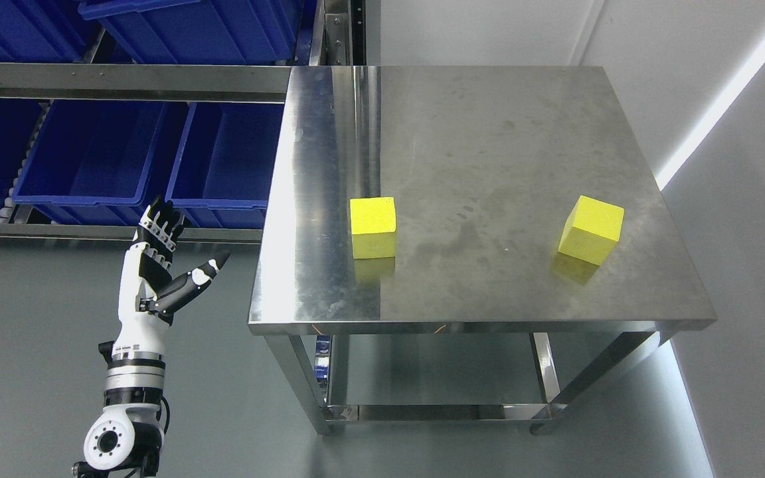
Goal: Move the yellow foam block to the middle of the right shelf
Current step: 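Reach the left hand toward the yellow foam cube nearer the robot, then close the left hand fingers around the yellow foam cube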
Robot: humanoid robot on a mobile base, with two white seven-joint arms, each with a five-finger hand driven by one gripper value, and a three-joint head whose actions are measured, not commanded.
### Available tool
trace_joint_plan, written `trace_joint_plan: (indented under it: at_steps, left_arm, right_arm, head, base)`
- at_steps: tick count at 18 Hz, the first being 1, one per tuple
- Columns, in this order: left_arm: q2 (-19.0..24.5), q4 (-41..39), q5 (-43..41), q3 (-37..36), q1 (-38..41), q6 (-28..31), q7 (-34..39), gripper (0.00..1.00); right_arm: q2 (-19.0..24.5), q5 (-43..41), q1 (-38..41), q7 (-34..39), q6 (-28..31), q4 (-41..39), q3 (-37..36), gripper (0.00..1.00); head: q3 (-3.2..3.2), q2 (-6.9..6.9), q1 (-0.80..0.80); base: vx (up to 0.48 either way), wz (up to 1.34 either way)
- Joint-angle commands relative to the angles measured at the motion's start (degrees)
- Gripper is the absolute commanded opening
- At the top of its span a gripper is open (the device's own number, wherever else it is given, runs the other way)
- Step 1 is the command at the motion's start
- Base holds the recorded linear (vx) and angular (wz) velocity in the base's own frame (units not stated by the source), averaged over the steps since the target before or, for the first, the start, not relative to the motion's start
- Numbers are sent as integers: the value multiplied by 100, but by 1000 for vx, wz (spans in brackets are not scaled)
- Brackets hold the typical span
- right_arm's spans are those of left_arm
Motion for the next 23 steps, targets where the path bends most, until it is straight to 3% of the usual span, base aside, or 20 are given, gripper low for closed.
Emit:
trace_joint_plan:
  at_steps: [1, 6, 12, 15, 19, 23]
  left_arm:
    - [100, -26, 1, -72, -36, 20, 5, 100]
    - [100, -26, 1, -107, -45, -15, -21, 100]
    - [100, 0, -8, -1265, -421, -209, -1004, 100]
    - [100, 351, -157, -1881, -1176, 299, -1339, 100]
    - [100, 1026, -674, -2172, -1924, 1020, -1419, 100]
    - [100, 1134, -808, -2356, -2066, 1434, -1576, 99]
  right_arm:
    - [-100, -9, -18, 1, 0, -100, 0, 100]
    - [-100, -9, -18, 1, 0, -100, 0, 100]
    - [-100, -9, -18, 1, 0, -100, 0, 100]
    - [-100, -9, -18, 1, -8, -100, 0, 100]
    - [-100, -9, -18, 1, -8, -100, 0, 100]
    - [-100, -9, -18, 1, 0, -100, 0, 100]
  head:
    - [0, 0, 0]
    - [0, 0, 0]
    - [0, 0, 0]
    - [0, 0, 0]
    - [0, 0, 0]
    - [0, 0, 0]
  base:
    - [6, -38]
    - [21, -3]
    - [1, -56]
    - [-7, 20]
    - [-1, -14]
    - [0, 0]
